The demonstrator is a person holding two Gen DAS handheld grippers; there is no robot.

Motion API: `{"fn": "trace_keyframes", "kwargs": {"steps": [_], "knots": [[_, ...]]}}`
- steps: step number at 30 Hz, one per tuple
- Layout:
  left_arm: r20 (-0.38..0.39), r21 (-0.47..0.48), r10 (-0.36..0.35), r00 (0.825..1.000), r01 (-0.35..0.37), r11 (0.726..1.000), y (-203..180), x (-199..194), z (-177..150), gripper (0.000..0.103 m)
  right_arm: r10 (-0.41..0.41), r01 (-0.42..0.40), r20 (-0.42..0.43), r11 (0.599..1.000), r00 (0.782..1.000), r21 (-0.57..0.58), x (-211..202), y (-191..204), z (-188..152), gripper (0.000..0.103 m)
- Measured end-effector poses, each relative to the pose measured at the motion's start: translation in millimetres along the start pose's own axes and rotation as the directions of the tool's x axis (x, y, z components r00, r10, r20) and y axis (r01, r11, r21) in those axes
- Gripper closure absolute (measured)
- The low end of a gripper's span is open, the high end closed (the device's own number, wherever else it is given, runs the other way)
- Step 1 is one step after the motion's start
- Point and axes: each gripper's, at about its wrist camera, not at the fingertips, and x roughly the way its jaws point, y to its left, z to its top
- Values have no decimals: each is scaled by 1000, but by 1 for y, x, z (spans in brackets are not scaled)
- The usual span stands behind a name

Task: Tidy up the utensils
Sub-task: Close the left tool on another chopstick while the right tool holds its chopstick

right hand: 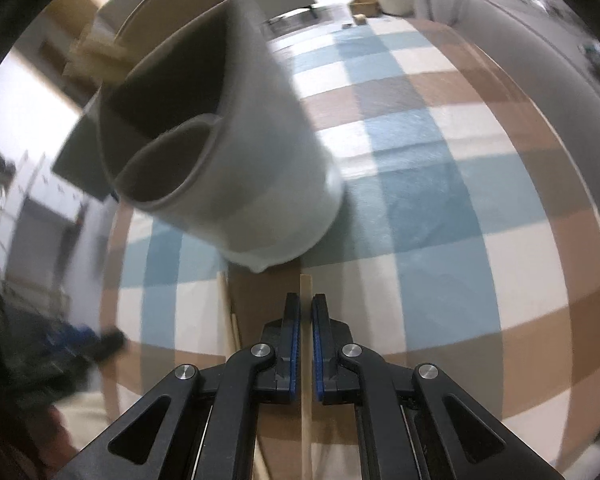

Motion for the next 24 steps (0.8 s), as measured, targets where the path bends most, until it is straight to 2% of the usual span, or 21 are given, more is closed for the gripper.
{"fn": "trace_keyframes", "kwargs": {"steps": [3, 6, 10, 17, 24], "knots": [[-47, 45, -11, 999, 13, 999, -15, 9, -5, 15, 38, -38, 2, 995, 999, 93, -5, -16, 0, 98], [-80, 85, 9, 997, -2, 996, -28, 19, -10, 15, 71, -72, 13, 981, 997, 178, -9, -33, 1, 98], [-117, 98, 17, 993, -5, 995, -37, 27, -14, 15, 104, -109, 33, 962, 994, 249, -16, -49, 2, 98], [-132, 134, 74, 989, -56, 989, -48, 37, -20, 15, 129, -141, 58, 939, 990, 315, -21, -63, 5, 98], [-140, 124, 105, 985, -88, 988, -48, 45, -21, 14, 139, -160, 83, 924, 987, 349, -28, -74, 6, 98]]}}
